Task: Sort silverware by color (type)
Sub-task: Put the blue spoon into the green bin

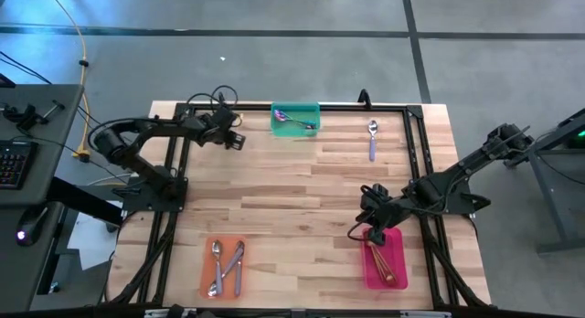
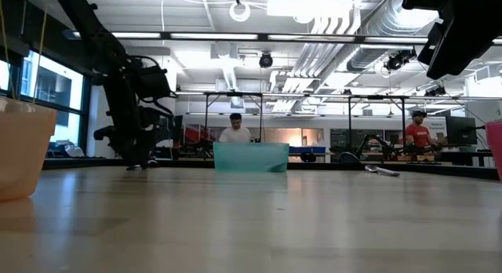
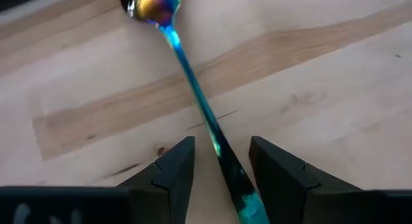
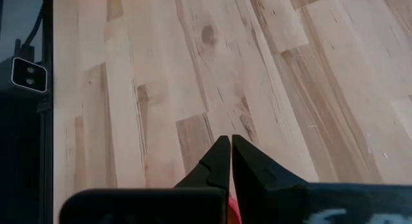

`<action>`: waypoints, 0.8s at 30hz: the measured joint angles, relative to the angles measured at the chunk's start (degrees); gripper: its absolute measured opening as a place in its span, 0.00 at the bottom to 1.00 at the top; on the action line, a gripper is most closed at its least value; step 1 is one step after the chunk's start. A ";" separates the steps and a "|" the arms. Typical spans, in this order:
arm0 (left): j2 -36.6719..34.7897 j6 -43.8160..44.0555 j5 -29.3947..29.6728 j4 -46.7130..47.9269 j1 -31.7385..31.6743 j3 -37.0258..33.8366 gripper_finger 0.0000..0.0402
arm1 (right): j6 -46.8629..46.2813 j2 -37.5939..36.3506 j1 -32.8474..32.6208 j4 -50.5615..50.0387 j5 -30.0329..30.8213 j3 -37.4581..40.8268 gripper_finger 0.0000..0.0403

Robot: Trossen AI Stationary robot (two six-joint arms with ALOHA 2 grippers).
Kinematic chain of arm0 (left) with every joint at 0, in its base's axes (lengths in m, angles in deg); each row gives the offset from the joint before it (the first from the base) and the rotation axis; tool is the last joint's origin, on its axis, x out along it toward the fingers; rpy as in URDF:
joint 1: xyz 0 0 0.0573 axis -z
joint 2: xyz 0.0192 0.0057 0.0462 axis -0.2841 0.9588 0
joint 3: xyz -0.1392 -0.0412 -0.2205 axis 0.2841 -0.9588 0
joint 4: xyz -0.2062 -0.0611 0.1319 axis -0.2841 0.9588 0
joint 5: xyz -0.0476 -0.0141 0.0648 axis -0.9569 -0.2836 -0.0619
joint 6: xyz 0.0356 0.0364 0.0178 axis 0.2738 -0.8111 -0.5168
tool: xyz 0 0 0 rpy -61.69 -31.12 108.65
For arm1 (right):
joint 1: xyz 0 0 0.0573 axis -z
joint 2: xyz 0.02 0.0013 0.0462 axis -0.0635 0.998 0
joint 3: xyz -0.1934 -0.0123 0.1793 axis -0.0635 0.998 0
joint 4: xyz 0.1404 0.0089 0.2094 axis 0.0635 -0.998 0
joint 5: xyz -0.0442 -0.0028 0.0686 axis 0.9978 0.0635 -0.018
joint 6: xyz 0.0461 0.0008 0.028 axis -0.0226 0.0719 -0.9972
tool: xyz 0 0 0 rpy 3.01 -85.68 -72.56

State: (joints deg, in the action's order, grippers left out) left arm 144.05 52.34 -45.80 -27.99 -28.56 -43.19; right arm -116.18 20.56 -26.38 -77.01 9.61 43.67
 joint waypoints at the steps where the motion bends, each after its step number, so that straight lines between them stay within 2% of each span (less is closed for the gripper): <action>1: 0.69 -0.46 0.80 0.75 0.43 0.66 0.36 | 0.00 0.00 0.00 0.14 0.06 0.00 0.00; 5: 2.26 -3.26 1.23 2.40 1.66 1.11 0.29 | -0.40 0.02 -0.02 0.33 0.08 0.00 0.00; 10: 2.31 -9.65 0.19 3.53 2.64 1.14 0.09 | -0.34 0.02 -0.02 0.29 0.08 0.00 0.00; 12: 2.03 -11.88 0.10 3.90 3.07 1.12 0.04 | 0.02 0.02 -0.02 0.29 0.03 0.00 0.00; 18: -2.56 -15.16 -1.08 7.12 4.85 0.57 0.02 | 0.00 0.02 -0.02 0.26 0.01 0.00 0.00; 24: -11.68 -15.48 -3.29 10.01 5.41 0.75 0.02 | 1.15 0.02 -0.02 0.23 -0.01 0.00 0.00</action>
State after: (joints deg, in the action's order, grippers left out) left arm 132.38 36.87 -49.09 -17.98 -23.15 -42.44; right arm -115.02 20.58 -26.40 -76.78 9.60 43.67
